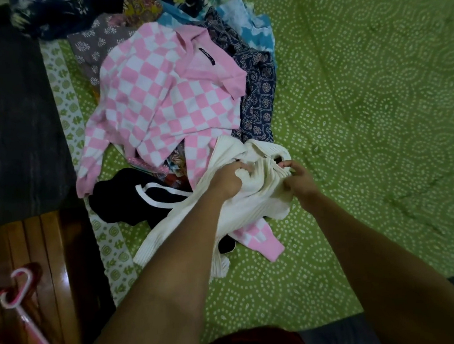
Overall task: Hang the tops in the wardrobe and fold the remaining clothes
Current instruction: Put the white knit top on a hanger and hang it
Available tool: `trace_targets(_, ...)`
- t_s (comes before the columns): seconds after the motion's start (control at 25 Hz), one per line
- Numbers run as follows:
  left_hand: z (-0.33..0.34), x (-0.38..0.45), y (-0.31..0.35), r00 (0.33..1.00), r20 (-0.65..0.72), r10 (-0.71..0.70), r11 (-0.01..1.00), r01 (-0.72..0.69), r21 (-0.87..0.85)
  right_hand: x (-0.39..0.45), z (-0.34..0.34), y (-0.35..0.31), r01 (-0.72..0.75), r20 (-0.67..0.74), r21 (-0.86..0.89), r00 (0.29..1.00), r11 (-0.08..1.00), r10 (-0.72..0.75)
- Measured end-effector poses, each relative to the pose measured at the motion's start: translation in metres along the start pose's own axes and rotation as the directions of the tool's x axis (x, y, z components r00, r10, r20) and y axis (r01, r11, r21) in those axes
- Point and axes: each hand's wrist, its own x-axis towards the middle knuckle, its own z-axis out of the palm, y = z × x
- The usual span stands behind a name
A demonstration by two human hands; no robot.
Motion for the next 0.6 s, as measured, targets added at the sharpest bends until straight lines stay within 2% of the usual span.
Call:
trace_targets(0.08,-0.024,-0.021,0.013,0.996,-0.002,-0.091,0.967,0.087,-0.241,-0.014,-0.009,-0.011,0.013,-0.026,0.002,1.0,1.0,-0.013)
trace_targets(0.16,-0.046,-0.045,0.021,0.987,-0.047,-0.157,0.928,0.131,-0.349,-0.034,-0.01,-0.027,-0.006,0.069,0.051,0.998,0.999,0.002)
trace_targets(0.24,-0.064,-0.071,0.02,0.975,-0.153,-0.159,0.953,0.111,-0.281,-0.055,-0.009,-0.044,0.035,0.211,0.014,0.977,0.999,-0.038)
trace_targets(0.28,-0.072,-0.087,0.02,0.964,-0.227,-0.142,0.968,0.088,-0.236,-0.064,-0.009,-0.053,0.097,0.23,-0.025,0.969,0.995,-0.089)
trace_targets(0.4,-0.096,-0.147,0.025,0.921,-0.389,-0.03,0.992,-0.022,-0.127,-0.113,-0.01,-0.084,0.347,0.18,-0.077,0.927,0.935,-0.329)
trace_targets(0.48,-0.113,-0.188,0.027,0.94,-0.335,0.068,0.997,-0.057,0.045,-0.147,-0.01,-0.103,0.526,0.242,-0.156,0.841,0.836,-0.484)
trace_targets(0.6,-0.13,-0.243,0.024,0.972,-0.193,0.133,0.968,-0.086,0.234,-0.2,-0.009,-0.123,0.659,0.402,-0.298,0.743,0.691,-0.535)
